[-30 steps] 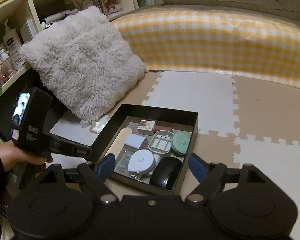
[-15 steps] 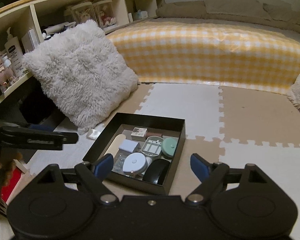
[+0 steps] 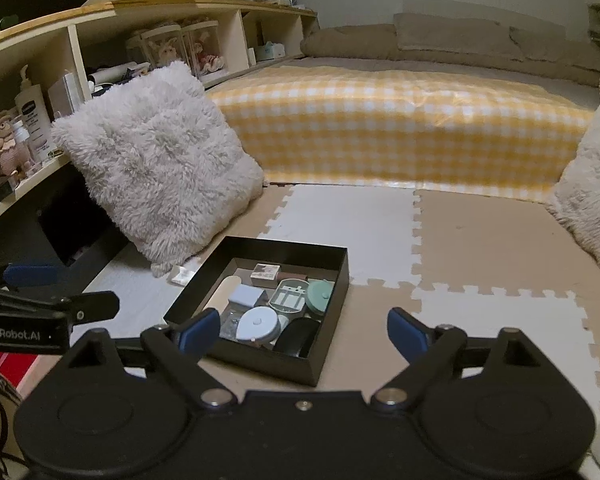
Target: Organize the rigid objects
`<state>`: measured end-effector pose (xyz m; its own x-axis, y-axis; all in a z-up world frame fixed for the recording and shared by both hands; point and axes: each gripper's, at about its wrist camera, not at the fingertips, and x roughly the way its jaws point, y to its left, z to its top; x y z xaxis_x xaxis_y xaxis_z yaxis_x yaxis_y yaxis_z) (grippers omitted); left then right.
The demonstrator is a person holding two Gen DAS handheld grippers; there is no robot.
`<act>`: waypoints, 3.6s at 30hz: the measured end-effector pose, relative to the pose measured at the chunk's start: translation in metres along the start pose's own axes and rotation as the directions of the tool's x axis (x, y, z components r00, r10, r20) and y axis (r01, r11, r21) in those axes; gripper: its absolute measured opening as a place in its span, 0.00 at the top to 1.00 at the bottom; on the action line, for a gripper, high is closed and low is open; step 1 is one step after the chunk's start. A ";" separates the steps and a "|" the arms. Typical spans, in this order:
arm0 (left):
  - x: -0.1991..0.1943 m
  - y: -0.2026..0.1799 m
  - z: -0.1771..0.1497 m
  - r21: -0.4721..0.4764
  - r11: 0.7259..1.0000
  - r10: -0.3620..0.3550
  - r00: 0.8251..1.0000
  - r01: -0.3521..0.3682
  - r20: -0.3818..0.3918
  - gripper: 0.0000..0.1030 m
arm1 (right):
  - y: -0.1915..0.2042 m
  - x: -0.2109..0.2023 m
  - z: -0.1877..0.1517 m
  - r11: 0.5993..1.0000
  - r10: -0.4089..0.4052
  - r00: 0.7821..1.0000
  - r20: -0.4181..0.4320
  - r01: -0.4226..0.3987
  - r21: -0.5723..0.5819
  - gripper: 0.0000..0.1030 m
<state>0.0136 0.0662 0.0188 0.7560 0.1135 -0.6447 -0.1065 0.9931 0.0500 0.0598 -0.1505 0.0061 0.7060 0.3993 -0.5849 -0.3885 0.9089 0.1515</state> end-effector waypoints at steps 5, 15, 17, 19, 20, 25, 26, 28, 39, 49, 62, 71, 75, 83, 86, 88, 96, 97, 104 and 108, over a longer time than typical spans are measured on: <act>-0.014 -0.001 -0.008 0.001 1.000 0.020 0.999 -0.020 0.040 0.00 | -0.001 -0.014 -0.004 1.000 -0.024 0.999 0.023 0.024 0.001 0.05; -0.026 -0.004 -0.014 0.007 1.000 0.023 0.995 -0.023 0.099 0.00 | -0.009 -0.033 -0.014 0.996 -0.092 0.994 0.055 0.092 0.011 0.00; -0.027 -0.004 -0.014 0.006 1.000 0.017 0.994 -0.018 0.107 0.00 | -0.010 -0.037 -0.015 0.995 -0.102 0.993 0.064 0.101 0.019 0.00; -0.028 -0.004 -0.014 0.008 1.000 0.012 0.994 -0.013 0.112 0.00 | -0.011 -0.040 -0.016 0.995 -0.103 0.992 0.072 0.102 0.020 0.00; -0.028 -0.005 -0.014 0.010 1.000 0.008 0.993 -0.009 0.115 0.00 | -0.010 -0.041 -0.016 0.994 -0.107 0.991 0.077 0.106 0.015 0.00; -0.028 -0.008 -0.015 0.026 1.000 -0.005 0.993 0.002 0.119 0.00 | -0.009 -0.041 -0.016 0.994 -0.109 0.990 0.084 0.109 0.005 0.00; -0.027 -0.008 -0.015 0.027 1.000 -0.003 0.993 0.000 0.118 0.00 | -0.009 -0.042 -0.017 0.994 -0.112 0.990 0.085 0.112 0.005 0.00; -0.028 -0.009 -0.015 0.028 1.000 -0.001 0.993 -0.002 0.118 0.00 | -0.008 -0.042 -0.017 0.993 -0.116 0.989 0.088 0.116 0.002 0.00; -0.028 -0.007 -0.015 0.019 1.000 -0.004 0.992 0.001 0.123 0.00 | -0.009 -0.044 -0.017 0.992 -0.125 0.988 0.092 0.126 0.000 0.00; -0.029 -0.007 -0.016 0.015 1.000 -0.007 0.992 0.005 0.124 0.00 | -0.010 -0.044 -0.016 0.992 -0.125 0.987 0.097 0.125 0.002 0.00; -0.029 -0.006 -0.016 0.014 1.000 -0.008 0.992 0.006 0.123 0.00 | -0.009 -0.045 -0.017 0.992 -0.125 0.987 0.098 0.125 0.003 0.00; -0.028 -0.006 -0.016 0.015 1.000 -0.008 0.992 0.006 0.123 0.00 | -0.009 -0.045 -0.017 0.992 -0.125 0.987 0.099 0.125 0.003 0.00; -0.028 -0.006 -0.016 0.014 1.000 -0.008 0.992 0.006 0.123 0.00 | -0.009 -0.045 -0.017 0.992 -0.124 0.987 0.099 0.125 0.002 0.00; -0.028 -0.007 -0.016 0.014 1.000 -0.008 0.992 0.007 0.122 0.00 | -0.009 -0.046 -0.017 0.992 -0.125 0.987 0.100 0.125 0.003 0.00; -0.028 -0.007 -0.016 0.015 1.000 -0.008 0.992 0.007 0.123 0.00 | -0.009 -0.046 -0.017 0.992 -0.125 0.987 0.100 0.125 0.004 0.00; -0.028 -0.007 -0.016 0.015 1.000 -0.008 0.992 0.006 0.123 0.00 | -0.009 -0.046 -0.017 0.992 -0.126 0.987 0.100 0.126 0.003 0.00; -0.028 -0.007 -0.016 0.014 1.000 -0.009 0.992 0.007 0.122 0.00 | -0.008 -0.046 -0.016 0.992 -0.124 0.987 0.102 0.125 0.002 0.00; -0.028 -0.007 -0.016 0.014 1.000 -0.008 0.993 0.007 0.122 0.00 | -0.008 -0.046 -0.015 0.992 -0.125 0.987 0.102 0.125 0.003 0.00; -0.028 -0.007 -0.016 0.015 1.000 -0.008 0.992 0.007 0.123 0.00 | -0.008 -0.046 -0.016 0.992 -0.124 0.987 0.102 0.124 0.002 0.00; -0.028 -0.007 -0.016 0.014 1.000 -0.008 0.993 0.006 0.122 0.00 | -0.008 -0.046 -0.016 0.992 -0.124 0.987 0.103 0.124 0.003 0.00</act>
<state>-0.0174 0.0556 0.0243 0.8299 0.1086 -0.5472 -0.0930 0.9941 0.0562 0.0207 -0.1782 0.0189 0.8058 0.2938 -0.5141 -0.2960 0.9518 0.0799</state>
